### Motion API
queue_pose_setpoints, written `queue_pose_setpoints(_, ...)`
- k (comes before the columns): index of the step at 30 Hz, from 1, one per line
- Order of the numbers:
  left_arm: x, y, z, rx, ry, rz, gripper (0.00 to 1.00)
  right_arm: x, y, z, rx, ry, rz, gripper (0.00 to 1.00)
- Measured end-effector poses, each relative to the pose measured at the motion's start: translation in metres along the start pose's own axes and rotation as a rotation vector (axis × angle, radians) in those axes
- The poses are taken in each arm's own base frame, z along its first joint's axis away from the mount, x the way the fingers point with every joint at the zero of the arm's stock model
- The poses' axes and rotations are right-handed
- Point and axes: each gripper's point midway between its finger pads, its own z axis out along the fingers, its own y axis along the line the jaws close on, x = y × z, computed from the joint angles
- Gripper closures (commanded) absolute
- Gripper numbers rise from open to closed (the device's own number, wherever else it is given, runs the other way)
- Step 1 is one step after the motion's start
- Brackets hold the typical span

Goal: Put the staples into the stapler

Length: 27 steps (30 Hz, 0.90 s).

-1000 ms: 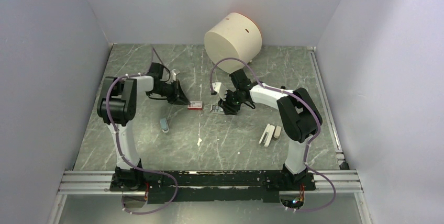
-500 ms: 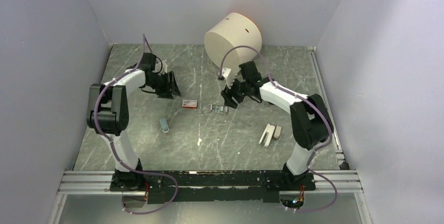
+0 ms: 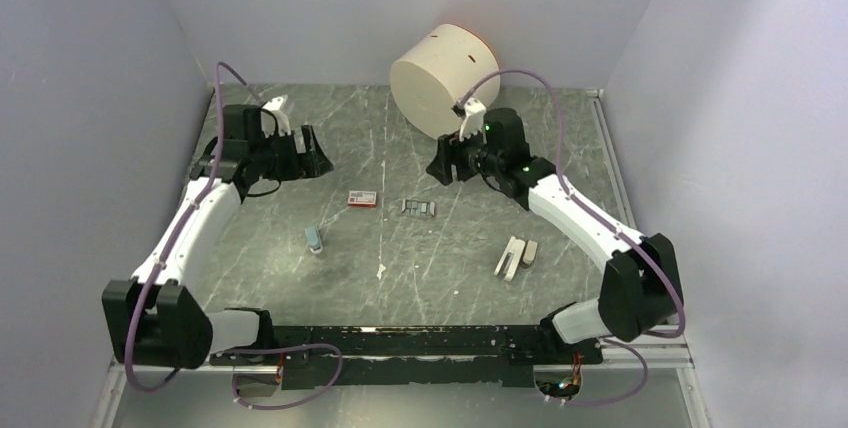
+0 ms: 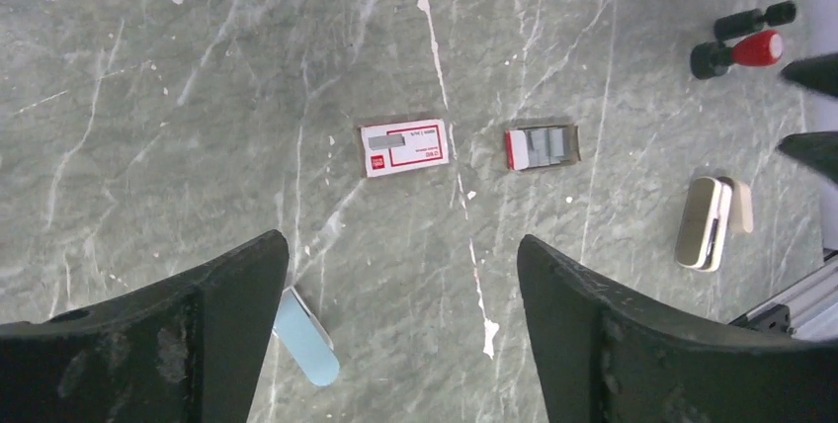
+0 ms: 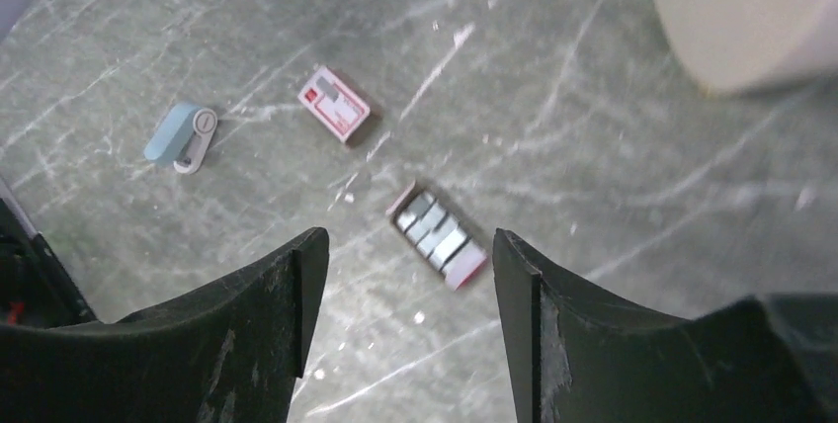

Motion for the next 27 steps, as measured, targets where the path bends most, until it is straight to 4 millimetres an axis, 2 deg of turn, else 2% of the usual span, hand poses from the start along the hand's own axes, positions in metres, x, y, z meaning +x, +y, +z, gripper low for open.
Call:
queue_pose_setpoints(2, -0.001, -0.003, -0.01, 0.0, -0.028, 0.003, 0.04, 0.016, 0.001, -0.006, 0.046, 0.015, 0.083, 0.34)
queue_pose_setpoints(4, 0.0, -0.002, -0.02, -0.016, -0.054, 0.001, 0.06, 0.037, 0.005, -0.008, 0.092, 0.044, 0.153, 0.33)
queue_pose_setpoints(7, 0.002, 0.003, -0.035, -0.069, -0.092, -0.004, 0.05, 0.071, 0.01, -0.006, 0.171, 0.097, 0.229, 0.4)
queue_pose_setpoints(10, 0.004, 0.006, -0.045, -0.1, -0.118, -0.015, 0.05, 0.104, 0.009, -0.003, 0.285, 0.16, 0.28, 0.41)
queue_pose_setpoints(12, 0.011, 0.009, -0.048, -0.117, -0.122, -0.032, 0.05, 0.12, 0.011, -0.001, 0.353, 0.189, 0.293, 0.42)
queue_pose_setpoints(15, 0.027, 0.018, -0.048, -0.16, -0.096, -0.069, 0.05, 0.137, 0.014, 0.003, 0.43, 0.22, 0.311, 0.42)
queue_pose_setpoints(22, 0.067, 0.036, -0.046, -0.238, -0.035, -0.166, 0.06, 0.171, 0.005, 0.012, 0.557, 0.289, 0.327, 0.38)
queue_pose_setpoints(27, 0.079, 0.043, -0.049, -0.276, -0.045, -0.23, 0.05, 0.191, 0.009, 0.03, 0.582, 0.352, 0.304, 0.35)
